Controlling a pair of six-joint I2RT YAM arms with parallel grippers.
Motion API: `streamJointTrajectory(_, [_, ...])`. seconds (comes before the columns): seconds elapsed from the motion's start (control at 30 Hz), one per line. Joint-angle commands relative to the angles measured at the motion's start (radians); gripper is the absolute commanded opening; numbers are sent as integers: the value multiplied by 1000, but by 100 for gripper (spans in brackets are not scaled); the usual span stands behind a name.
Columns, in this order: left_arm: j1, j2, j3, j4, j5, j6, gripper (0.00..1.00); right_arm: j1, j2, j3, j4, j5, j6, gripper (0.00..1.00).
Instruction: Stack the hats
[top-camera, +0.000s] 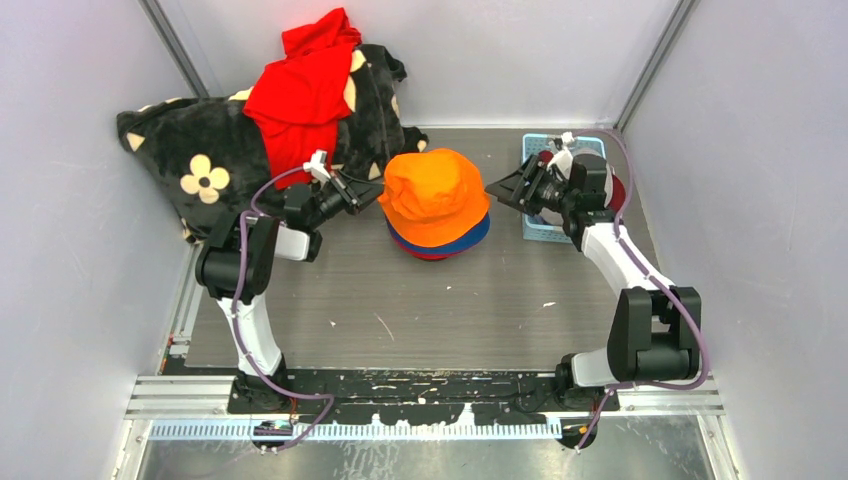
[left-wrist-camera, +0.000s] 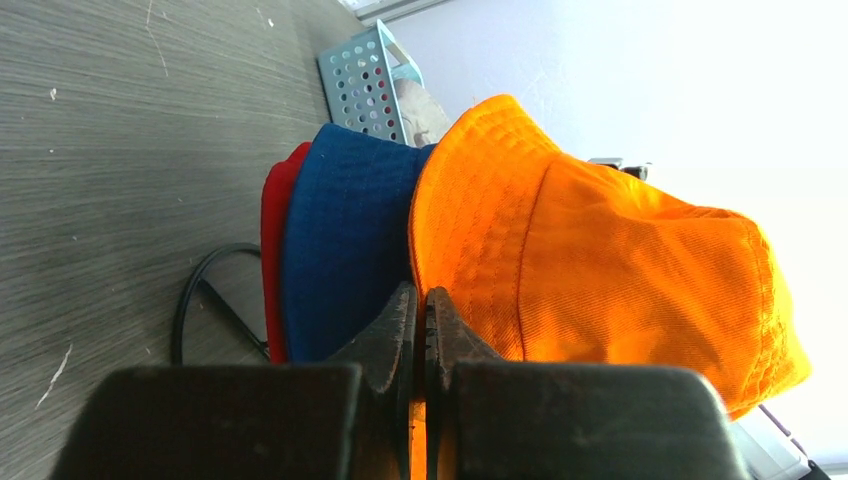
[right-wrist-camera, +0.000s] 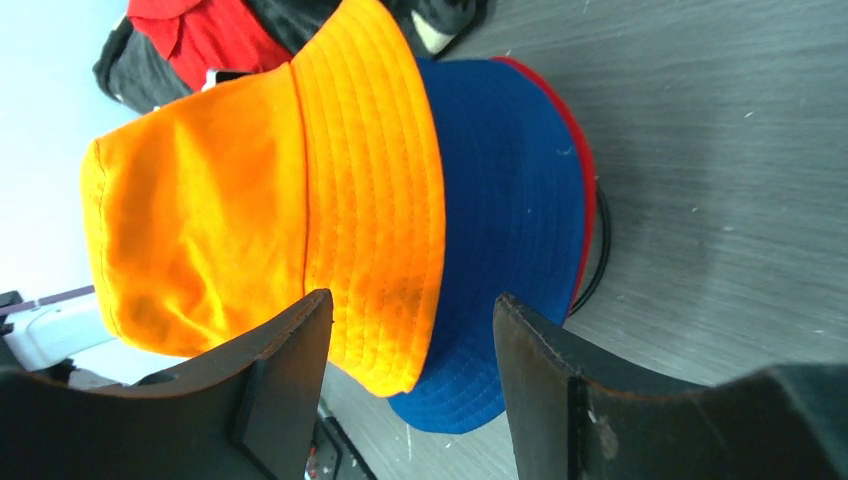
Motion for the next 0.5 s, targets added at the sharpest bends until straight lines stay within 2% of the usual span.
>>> streamJointTrajectory(0.0, [6,-55,36,-4,-11,9,0,-5,-35,-55,194,-107,101,65])
streamJointTrajectory(0.47, [-4,-78,51,-28,-13,12,0,-5,26,-191,555,-222,349,65])
